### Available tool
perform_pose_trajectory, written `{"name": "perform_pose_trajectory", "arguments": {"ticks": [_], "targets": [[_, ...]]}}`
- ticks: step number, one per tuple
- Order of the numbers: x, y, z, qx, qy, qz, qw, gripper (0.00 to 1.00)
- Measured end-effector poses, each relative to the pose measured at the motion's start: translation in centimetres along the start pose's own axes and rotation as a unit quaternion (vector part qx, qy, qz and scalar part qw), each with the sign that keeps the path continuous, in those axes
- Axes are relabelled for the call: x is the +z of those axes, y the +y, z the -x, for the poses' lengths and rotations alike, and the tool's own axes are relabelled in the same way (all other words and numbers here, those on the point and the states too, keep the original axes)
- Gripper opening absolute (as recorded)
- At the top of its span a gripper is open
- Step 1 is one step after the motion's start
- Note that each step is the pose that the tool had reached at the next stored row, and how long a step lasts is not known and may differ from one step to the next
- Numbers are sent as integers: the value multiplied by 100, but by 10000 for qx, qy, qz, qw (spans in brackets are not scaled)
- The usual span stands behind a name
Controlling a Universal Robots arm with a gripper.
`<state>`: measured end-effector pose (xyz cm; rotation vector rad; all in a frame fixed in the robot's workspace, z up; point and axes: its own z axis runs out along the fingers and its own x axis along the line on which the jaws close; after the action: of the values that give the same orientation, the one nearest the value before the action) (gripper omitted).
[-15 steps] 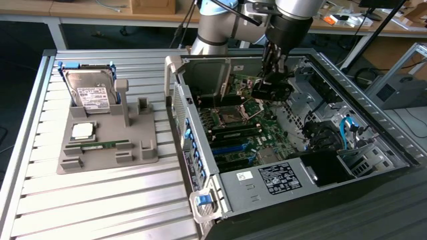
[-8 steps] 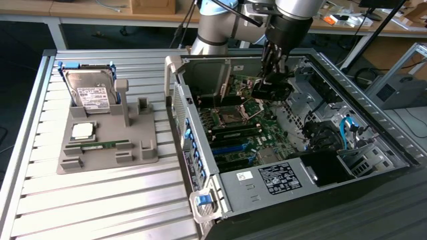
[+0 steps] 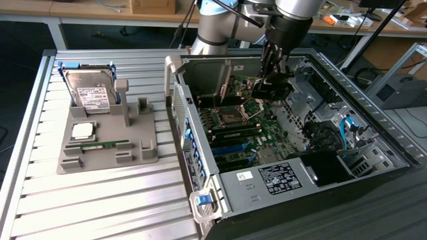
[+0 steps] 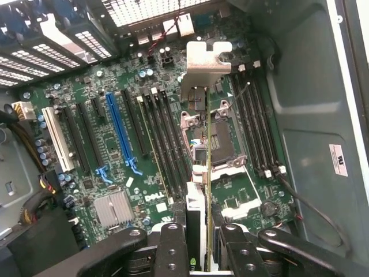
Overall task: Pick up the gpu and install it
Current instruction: 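Insert the gpu into the slot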
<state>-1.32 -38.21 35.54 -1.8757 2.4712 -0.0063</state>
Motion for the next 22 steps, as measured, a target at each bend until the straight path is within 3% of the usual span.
{"name": "perform_pose_trajectory", "arguments": {"ticks": [22], "targets": [[4,0,0,-503,-13,15,9987,27]]}}
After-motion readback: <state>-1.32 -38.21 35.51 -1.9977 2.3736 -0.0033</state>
